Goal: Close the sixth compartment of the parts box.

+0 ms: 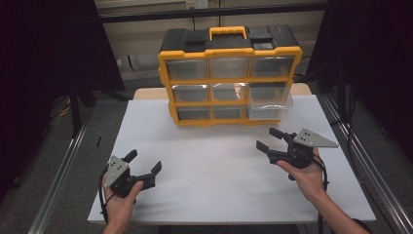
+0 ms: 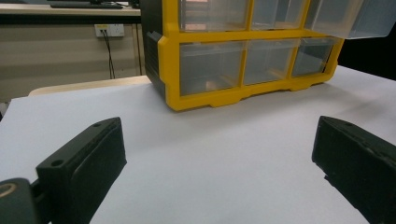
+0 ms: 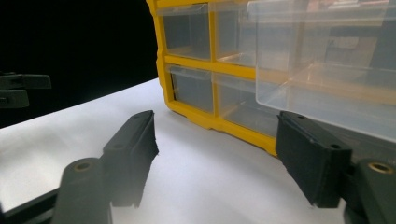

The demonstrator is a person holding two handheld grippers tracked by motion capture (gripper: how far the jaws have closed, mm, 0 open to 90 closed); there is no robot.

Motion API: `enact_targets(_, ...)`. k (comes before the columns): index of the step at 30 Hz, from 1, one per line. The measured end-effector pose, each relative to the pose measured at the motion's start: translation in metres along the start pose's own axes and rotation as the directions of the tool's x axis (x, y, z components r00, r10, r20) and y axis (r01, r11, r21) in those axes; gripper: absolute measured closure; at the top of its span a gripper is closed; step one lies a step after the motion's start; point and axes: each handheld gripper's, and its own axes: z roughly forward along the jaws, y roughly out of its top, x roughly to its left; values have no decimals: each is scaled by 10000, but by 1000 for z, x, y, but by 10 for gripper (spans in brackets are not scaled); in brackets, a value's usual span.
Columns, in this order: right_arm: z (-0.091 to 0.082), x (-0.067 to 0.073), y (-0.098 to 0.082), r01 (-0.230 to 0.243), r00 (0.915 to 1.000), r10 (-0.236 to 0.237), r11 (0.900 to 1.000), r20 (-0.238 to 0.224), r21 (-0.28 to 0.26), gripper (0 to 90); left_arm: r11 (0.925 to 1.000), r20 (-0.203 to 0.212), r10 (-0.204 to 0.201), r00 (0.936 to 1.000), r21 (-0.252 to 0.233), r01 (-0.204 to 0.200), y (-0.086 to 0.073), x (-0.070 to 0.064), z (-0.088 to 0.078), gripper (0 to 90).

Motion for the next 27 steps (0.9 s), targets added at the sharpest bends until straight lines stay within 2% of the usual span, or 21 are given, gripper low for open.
enact_targets(6, 1, -4, 9, 36, 10000, -38, 9998, -65, -197, 416, 9998, -21, -100, 9999, -145, 100, 1, -1, -1, 28)
enact_targets(11, 6, -6, 8, 38, 10000, -39, 9999, -75, -152, 503, 9997, 4, -173, 9998, -166, 173, 1, 0, -1, 29)
enact_targets(12, 8, -7, 7, 37, 10000, -38, 9999, -75, -105, 566, 9997, 2, -178, 9998, -187, 178, 1, 0, -1, 29)
enact_targets(15, 10, -8, 8, 63, 10000, -63, 10000, -64, -76, 590, 9999, 47, -97, 9999, -142, 98, 1, 0, -2, 28)
enact_targets(16, 12, -9, 9, 25, 10000, -25, 9999, 22, -137, 625, 9998, 84, -139, 9999, -158, 140, 1, 0, -2, 28)
enact_targets(17, 13, -9, 11, 30, 10000, -29, 9998, 78, -183, 639, 9989, 94, -396, 9992, -257, 399, 1, -1, -2, 28)
enact_targets(20, 14, -10, 13, 24, 9999, -20, 9997, 168, -238, 667, 9996, 164, -212, 9996, -185, 215, 2, -1, -4, 28)
enact_targets(21, 15, -12, 14, 133, 9999, -130, 9995, 110, -295, 748, 9997, 134, -181, 9997, -184, 184, 2, -1, -4, 29)
enact_targets(23, 16, -13, 14, 149, 9997, -144, 9994, 177, -314, 797, 9997, 38, -127, 9999, -188, 127, 2, 0, -4, 29)
enact_targets(25, 17, -14, 13, 159, 9998, -155, 9994, 141, -301, 830, 9995, -102, -247, 9996, -186, 245, 2, 0, -3, 29)
enact_targets(27, 18, -16, 12, 180, 9998, -176, 9994, 128, -307, 881, 9993, -63, -281, 9996, -265, 279, 2, -1, -2, 29)
